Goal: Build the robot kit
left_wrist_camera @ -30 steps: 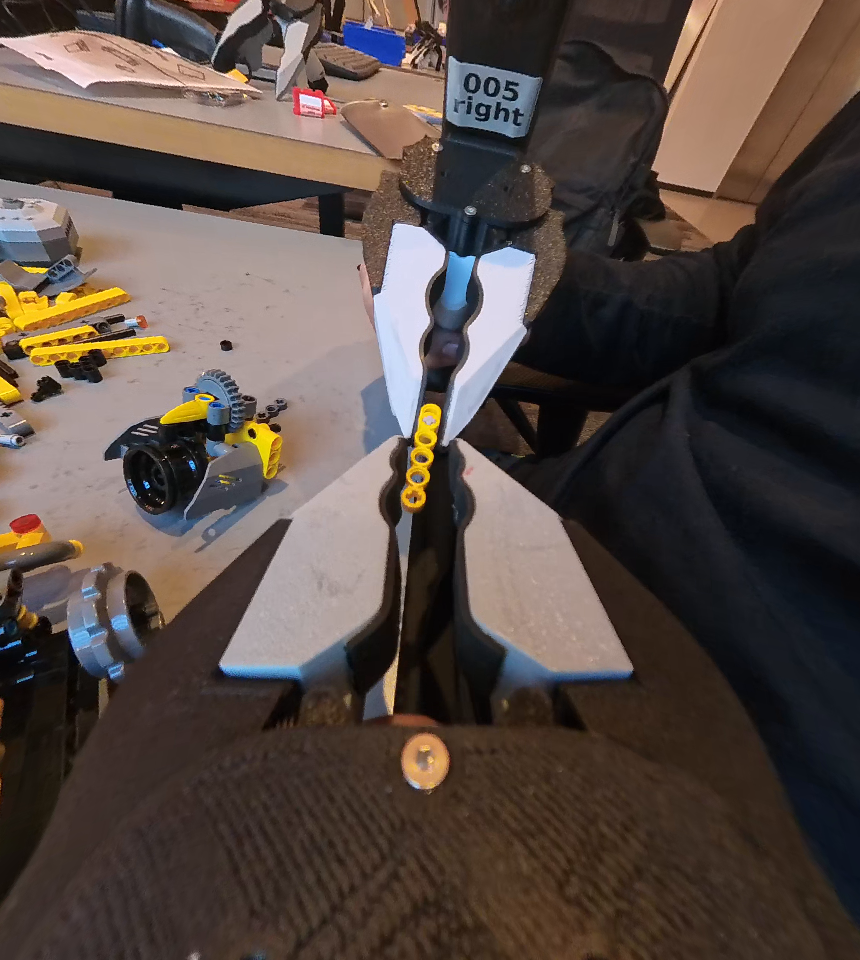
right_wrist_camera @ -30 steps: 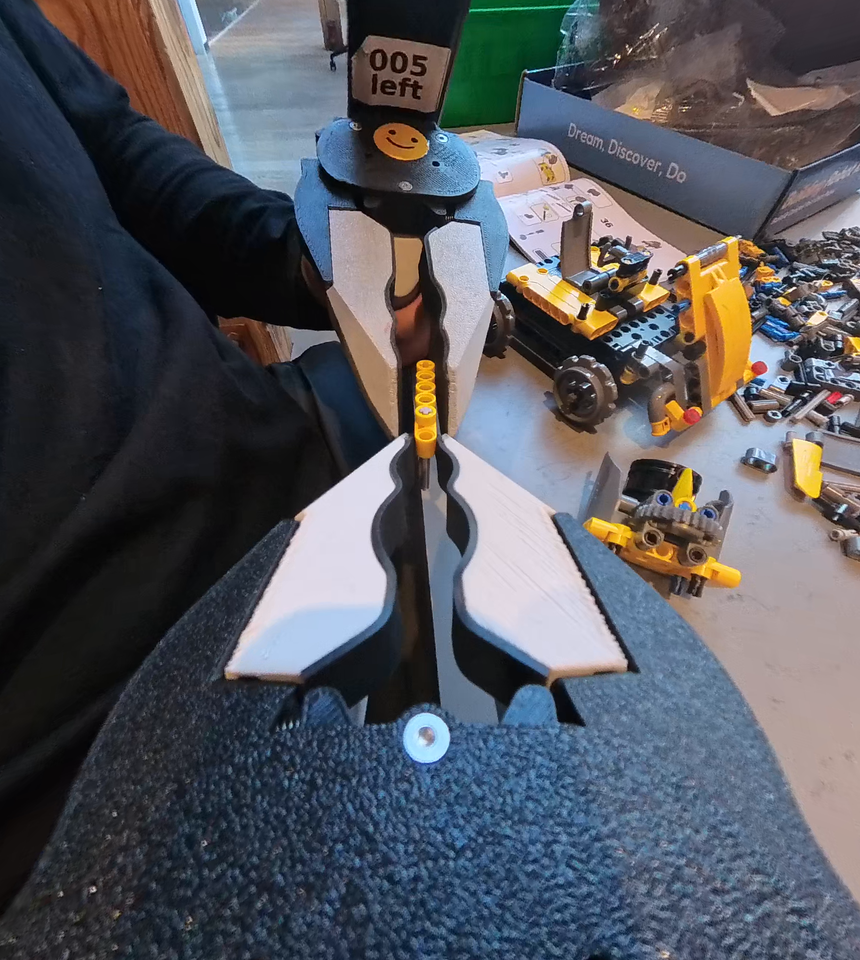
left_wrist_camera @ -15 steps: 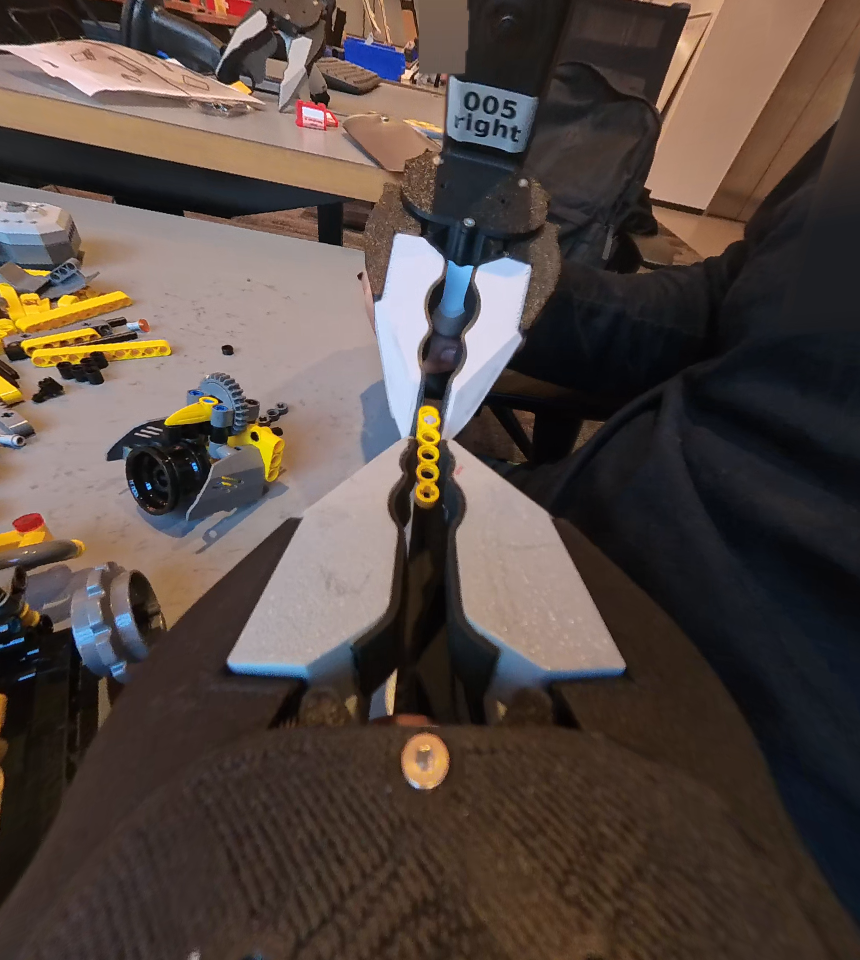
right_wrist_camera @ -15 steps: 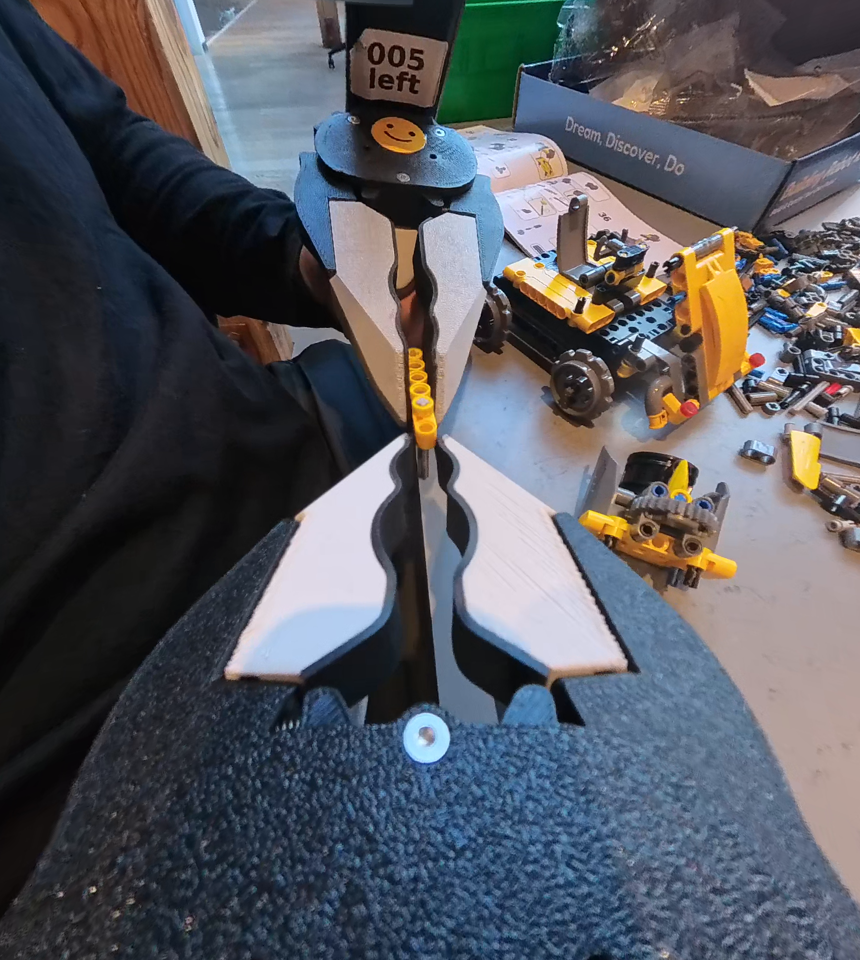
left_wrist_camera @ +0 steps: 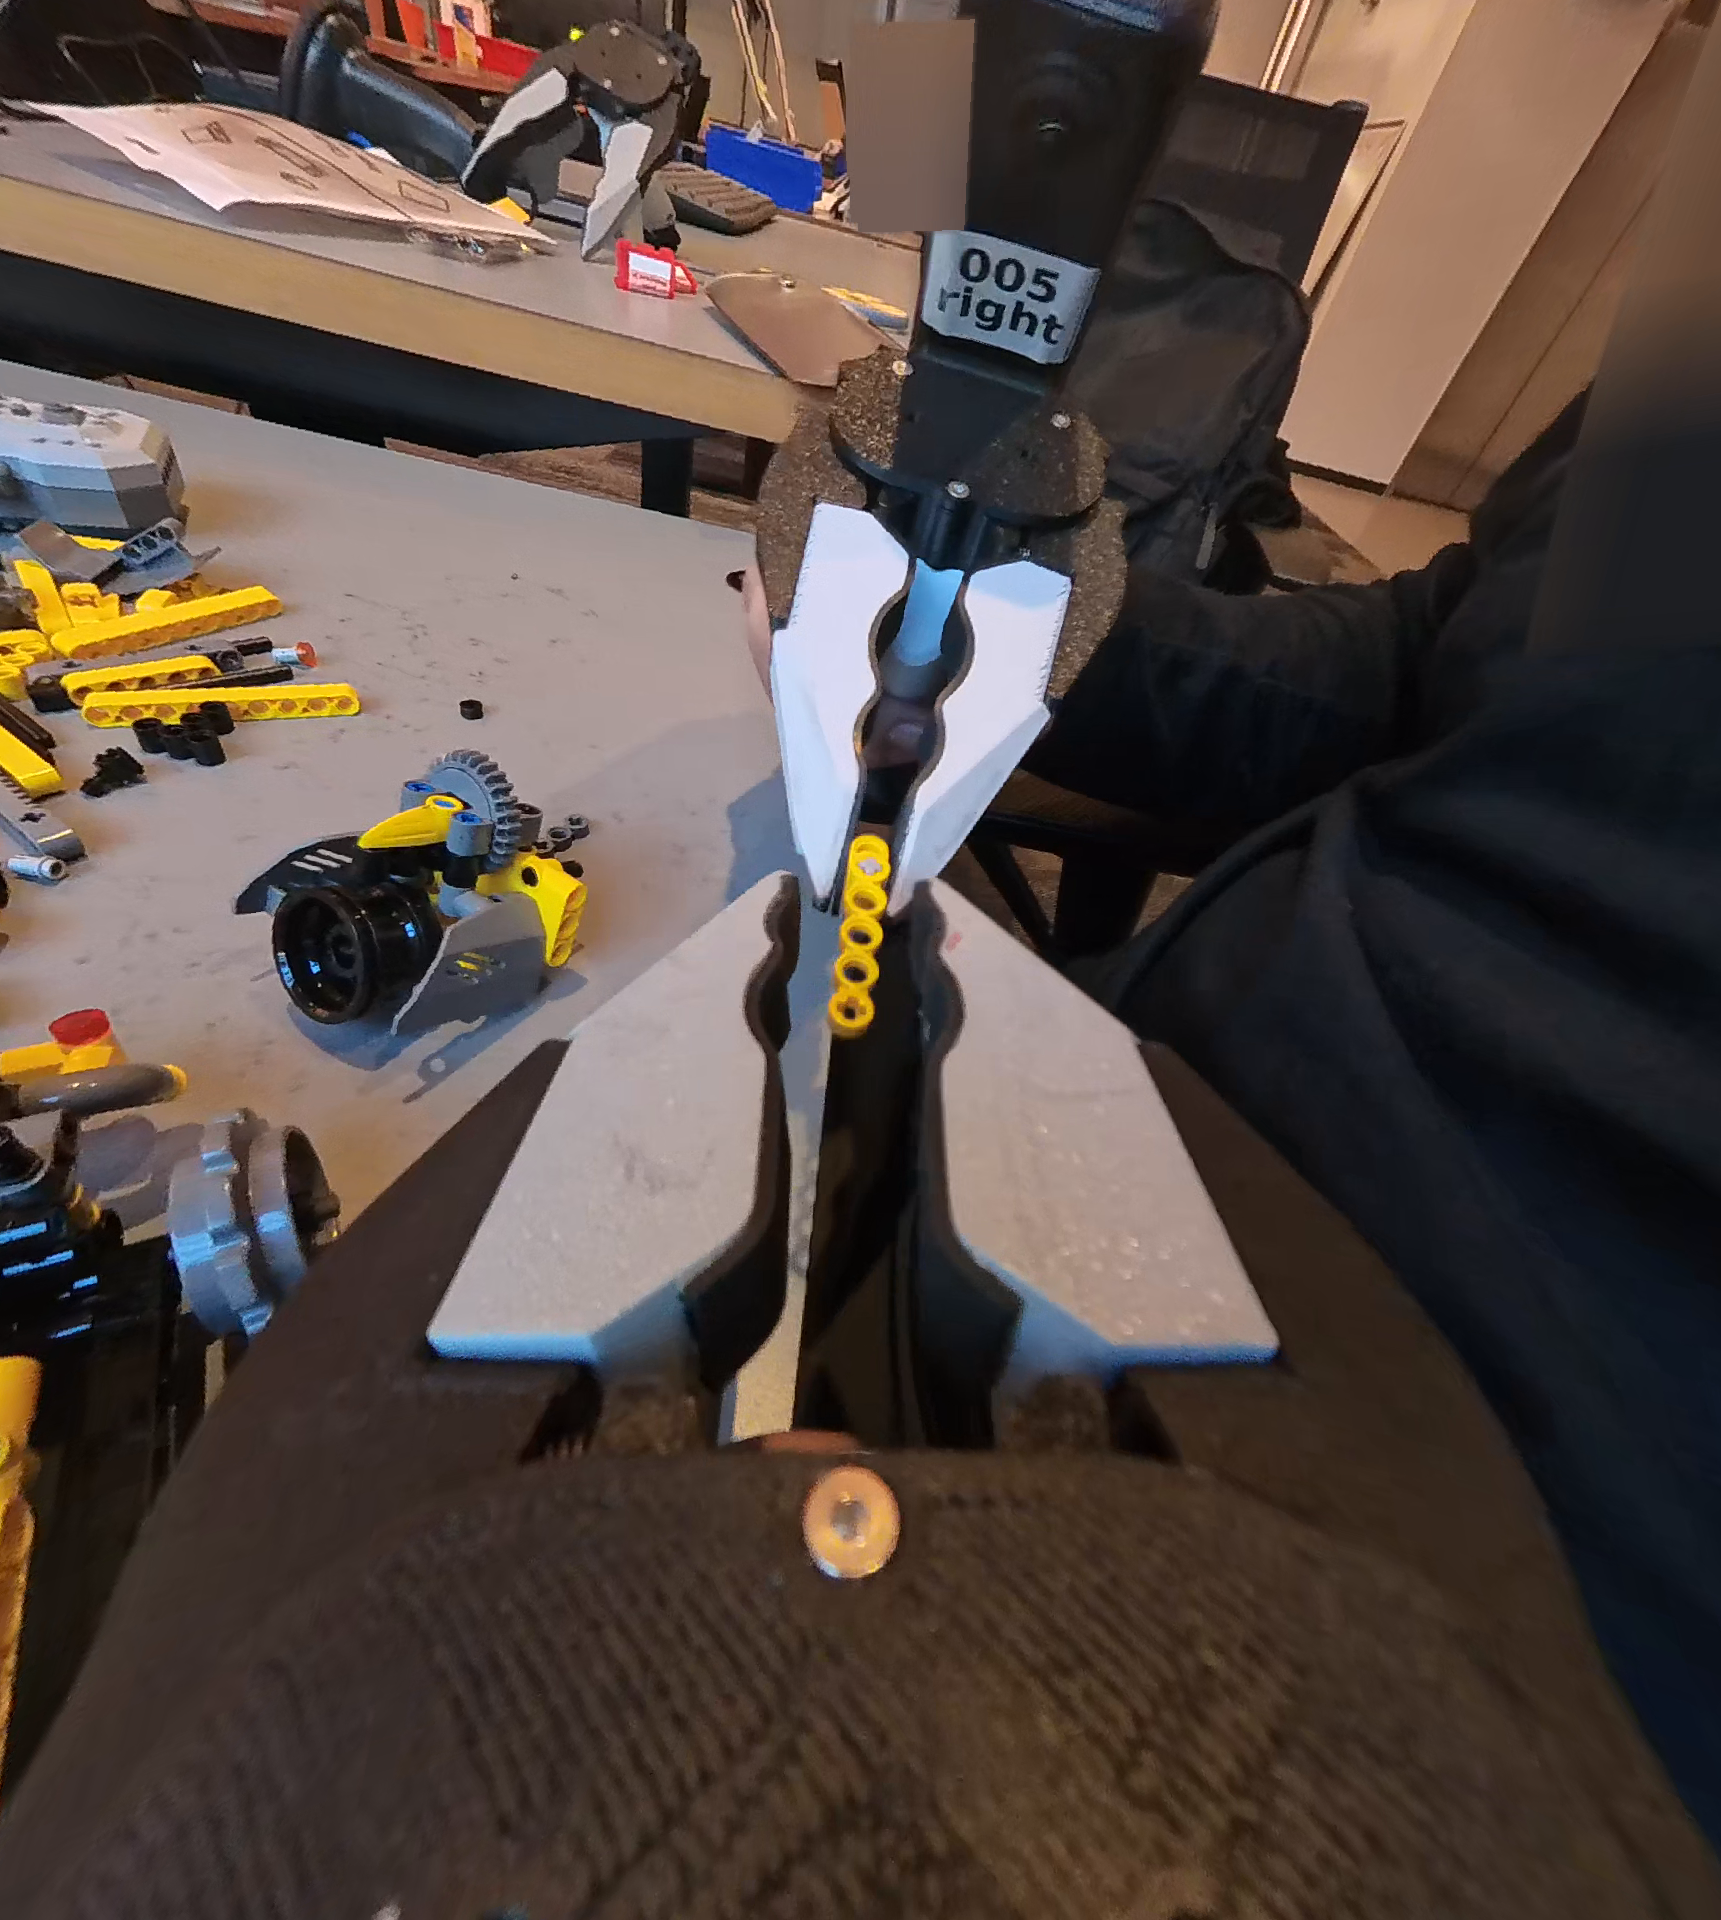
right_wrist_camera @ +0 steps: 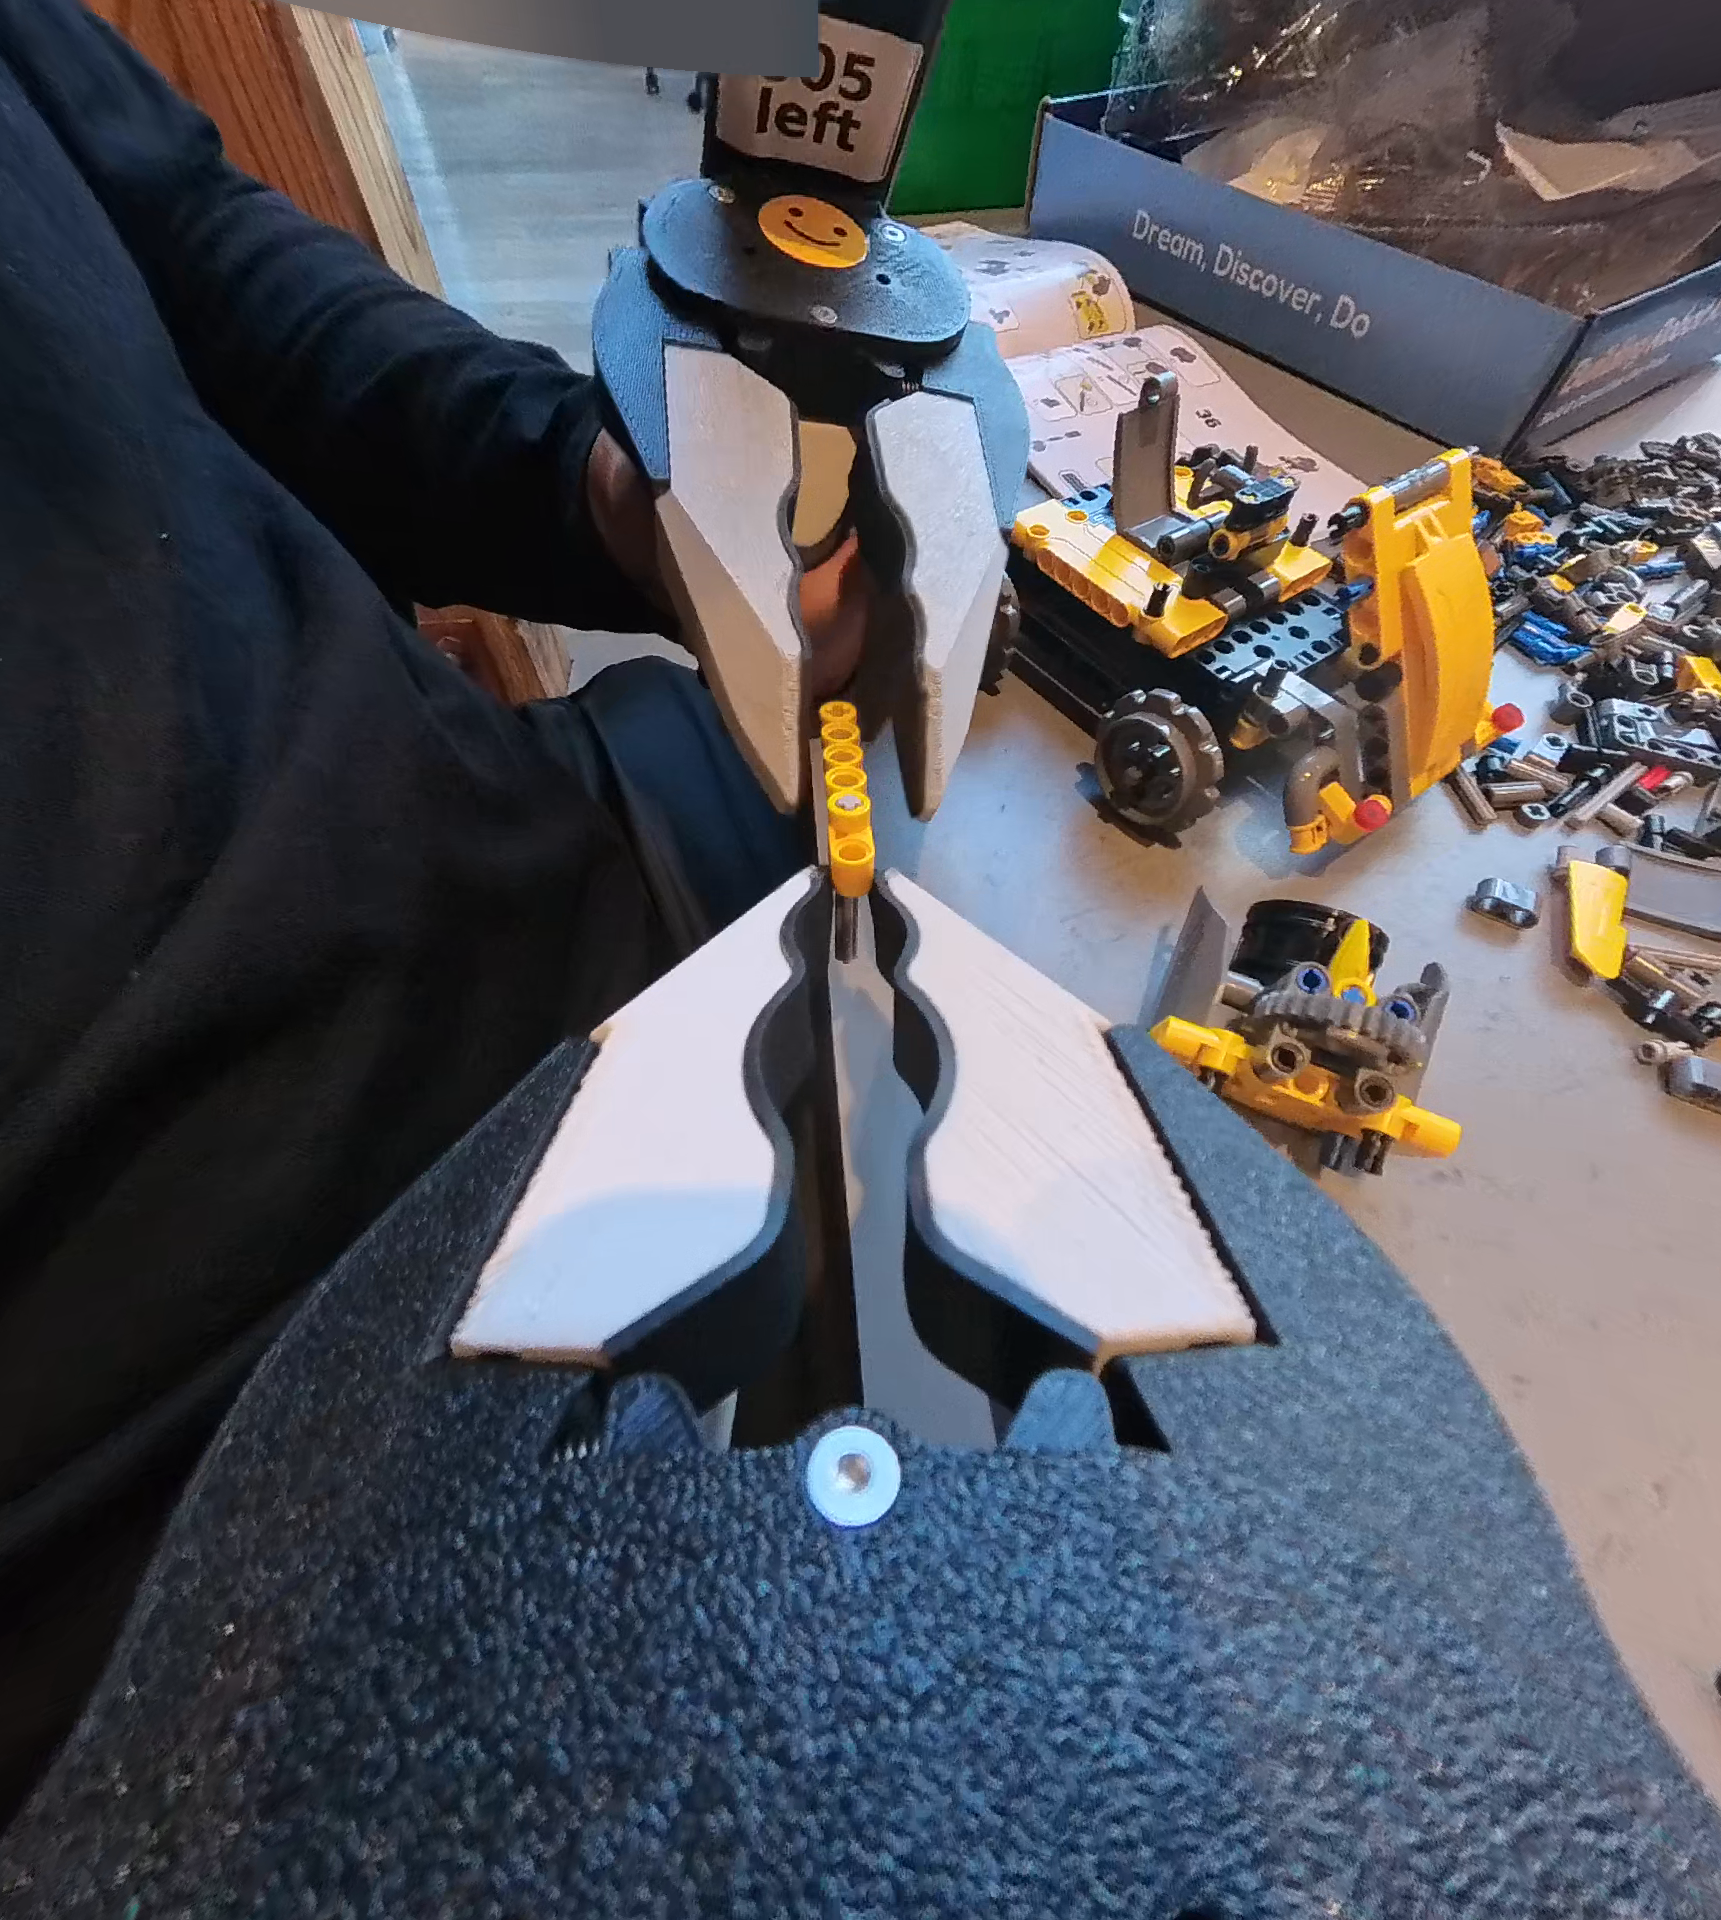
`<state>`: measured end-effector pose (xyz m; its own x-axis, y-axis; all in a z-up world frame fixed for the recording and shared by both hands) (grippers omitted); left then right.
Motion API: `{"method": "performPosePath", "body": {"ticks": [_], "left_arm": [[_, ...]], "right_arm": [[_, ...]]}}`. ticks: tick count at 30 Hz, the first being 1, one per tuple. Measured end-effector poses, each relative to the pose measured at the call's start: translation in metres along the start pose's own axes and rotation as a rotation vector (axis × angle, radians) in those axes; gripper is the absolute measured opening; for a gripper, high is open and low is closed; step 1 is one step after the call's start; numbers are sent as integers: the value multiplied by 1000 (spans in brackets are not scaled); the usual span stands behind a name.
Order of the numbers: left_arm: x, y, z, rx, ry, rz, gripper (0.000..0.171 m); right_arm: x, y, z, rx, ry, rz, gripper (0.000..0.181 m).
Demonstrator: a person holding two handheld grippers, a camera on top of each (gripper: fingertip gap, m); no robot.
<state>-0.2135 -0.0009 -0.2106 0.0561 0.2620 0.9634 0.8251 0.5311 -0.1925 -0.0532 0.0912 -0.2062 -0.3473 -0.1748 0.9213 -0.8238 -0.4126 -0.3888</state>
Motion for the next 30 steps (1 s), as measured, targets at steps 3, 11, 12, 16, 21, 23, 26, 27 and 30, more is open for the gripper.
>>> {"method": "performPosePath", "body": {"ticks": [3, 11, 12, 16, 21, 23, 26, 27, 30], "left_arm": [[0, 0, 1, -5, -6, 8, 19], [-1, -1, 0, -7, 2, 36, 8], [-1, 0, 0, -5, 5, 37, 6], [-1, 0, 0, 8, 10, 34, 5], [2, 1, -2, 31, 35, 59, 4], [3, 2, -5, 38, 58, 64, 4], [3, 2, -6, 70, 87, 78, 4], [3, 0, -6, 72, 92, 78, 4], [4, -6, -6, 77, 94, 69, 4]], "right_arm": [[-1, -3, -1, -4, 2, 1, 7], [-3, -6, -1, -6, -1, 0, 7], [-3, -6, -1, -4, -1, 1, 7], [-3, -5, -3, -2, 6, 15, 7], [-2, 2, -2, -10, -19, 82, 9], [0, 4, -2, -4, -25, 90, 9], [2, 8, -4, 2, -28, 107, 8], [2, 9, -4, 4, -29, 109, 8], [6, 13, -5, 10, -30, 100, 8]]}}
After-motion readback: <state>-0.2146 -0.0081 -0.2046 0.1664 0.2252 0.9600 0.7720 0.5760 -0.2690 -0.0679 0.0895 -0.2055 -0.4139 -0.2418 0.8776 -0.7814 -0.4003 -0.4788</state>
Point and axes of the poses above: each gripper's, where its closed fingertips meet, y out along the fingers, x out of its top, z = x × y across the jaws, the point moved 10 cm from there along -y, back along the fingers, and after that the axes turned 1 degree about y, right-handed, at the moved point
